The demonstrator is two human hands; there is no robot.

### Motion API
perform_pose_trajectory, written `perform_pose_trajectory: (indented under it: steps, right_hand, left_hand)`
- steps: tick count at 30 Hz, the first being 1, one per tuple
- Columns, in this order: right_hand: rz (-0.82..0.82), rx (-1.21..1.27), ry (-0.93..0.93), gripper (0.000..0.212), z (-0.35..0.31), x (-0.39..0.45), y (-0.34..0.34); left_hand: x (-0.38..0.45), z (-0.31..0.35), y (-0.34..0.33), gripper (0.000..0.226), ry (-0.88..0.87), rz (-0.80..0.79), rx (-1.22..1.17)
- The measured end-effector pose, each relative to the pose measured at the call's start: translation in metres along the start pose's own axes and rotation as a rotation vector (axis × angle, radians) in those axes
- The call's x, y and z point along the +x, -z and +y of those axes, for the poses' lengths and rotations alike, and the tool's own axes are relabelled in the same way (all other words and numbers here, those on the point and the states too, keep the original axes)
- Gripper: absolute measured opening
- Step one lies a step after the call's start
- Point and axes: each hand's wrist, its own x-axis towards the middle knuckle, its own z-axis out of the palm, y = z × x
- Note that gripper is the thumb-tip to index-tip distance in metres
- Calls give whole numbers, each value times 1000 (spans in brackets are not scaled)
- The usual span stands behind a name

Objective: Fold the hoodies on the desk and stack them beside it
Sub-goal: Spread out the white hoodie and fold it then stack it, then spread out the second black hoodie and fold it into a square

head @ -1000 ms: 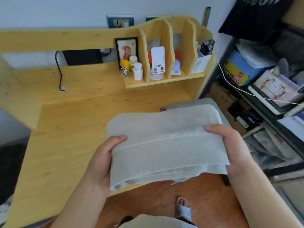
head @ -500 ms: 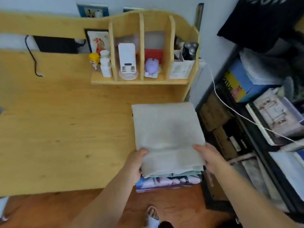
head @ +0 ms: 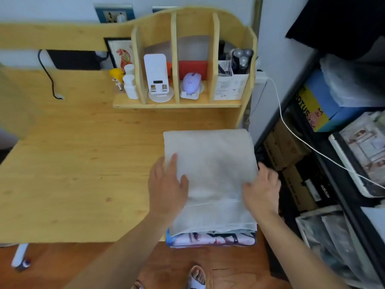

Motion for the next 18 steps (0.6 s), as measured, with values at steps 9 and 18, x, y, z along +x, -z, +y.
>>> perform_pose_trajectory:
  steps: [9,18]
  right_hand:
    - [-113,-385,240,65,-21,107,-82]
    - [-9,-396,228,57,-57,79,-67]
  left_hand:
    - [96,-2,-79,61,27,-217,182]
    - [65,-37,-52,63,-177,-200,74]
